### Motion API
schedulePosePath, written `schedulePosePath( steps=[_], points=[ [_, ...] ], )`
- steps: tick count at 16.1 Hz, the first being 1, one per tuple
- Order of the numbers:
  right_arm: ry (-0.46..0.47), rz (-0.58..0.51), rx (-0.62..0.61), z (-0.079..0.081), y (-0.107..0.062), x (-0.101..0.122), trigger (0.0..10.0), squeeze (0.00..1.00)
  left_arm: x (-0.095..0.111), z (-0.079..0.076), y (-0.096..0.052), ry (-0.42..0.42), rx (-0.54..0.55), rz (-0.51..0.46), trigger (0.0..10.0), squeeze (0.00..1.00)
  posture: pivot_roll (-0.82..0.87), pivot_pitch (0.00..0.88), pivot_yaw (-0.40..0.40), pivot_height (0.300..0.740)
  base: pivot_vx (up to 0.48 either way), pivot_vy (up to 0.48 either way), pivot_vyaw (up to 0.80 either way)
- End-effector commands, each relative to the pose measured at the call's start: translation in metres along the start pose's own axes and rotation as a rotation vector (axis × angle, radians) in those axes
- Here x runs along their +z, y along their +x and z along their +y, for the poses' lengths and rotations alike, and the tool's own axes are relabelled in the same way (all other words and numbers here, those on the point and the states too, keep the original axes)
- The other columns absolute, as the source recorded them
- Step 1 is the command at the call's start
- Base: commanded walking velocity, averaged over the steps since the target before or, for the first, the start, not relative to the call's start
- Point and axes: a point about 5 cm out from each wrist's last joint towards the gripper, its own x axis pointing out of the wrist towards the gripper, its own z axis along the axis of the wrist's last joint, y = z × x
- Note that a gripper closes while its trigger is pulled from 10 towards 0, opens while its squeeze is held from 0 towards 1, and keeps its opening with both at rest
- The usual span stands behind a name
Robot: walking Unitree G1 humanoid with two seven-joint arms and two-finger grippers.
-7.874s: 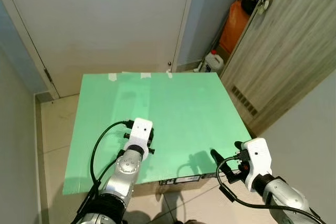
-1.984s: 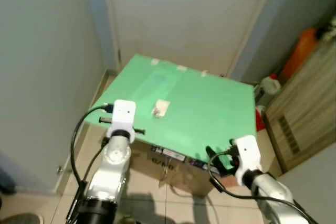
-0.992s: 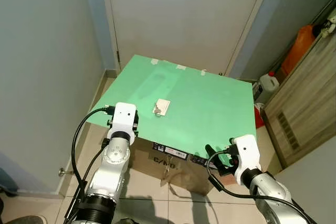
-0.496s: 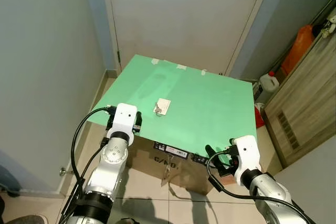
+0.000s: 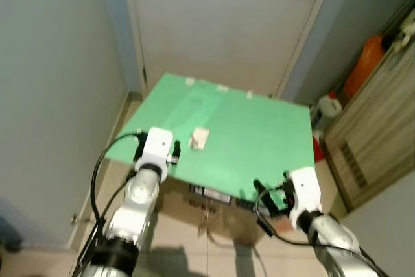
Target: Hang keys on a hook
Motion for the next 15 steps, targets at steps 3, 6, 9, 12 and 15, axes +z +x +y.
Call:
schedulePosePath(
  steps=[3,6,9,12,15],
  points=[
    [-0.006,-0.008,-0.012,-0.002,-0.002,0.000,10.0,0.00,0.000,-0.003,0.002,0.021,-0.024,0.008,10.0,0.00,-0.05,0.070,-0.056,0.740,0.480,0.000,0.00],
    [-0.005,-0.008,-0.012,-0.001,-0.002,0.000,10.0,0.00,0.000,-0.007,0.003,0.063,-0.058,0.016,10.0,0.00,-0.05,0.070,-0.056,0.740,0.455,0.000,0.00],
    [-0.004,-0.007,-0.009,-0.001,-0.002,-0.001,10.0,0.00,0.006,-0.014,0.006,0.107,-0.111,-0.003,10.0,0.00,-0.05,0.073,-0.057,0.740,0.119,-0.106,0.00],
    [-0.004,-0.005,-0.005,0.000,-0.002,-0.002,10.0,0.00,0.008,-0.022,0.014,0.097,-0.144,0.006,10.0,0.00,-0.05,0.071,-0.057,0.740,0.000,0.000,0.00],
    [-0.009,0.000,-0.007,-0.002,-0.004,-0.004,10.0,0.00,0.003,-0.025,0.022,0.018,-0.137,0.053,10.0,0.00,-0.07,0.063,-0.057,0.740,0.000,0.000,0.00]
  ],
)
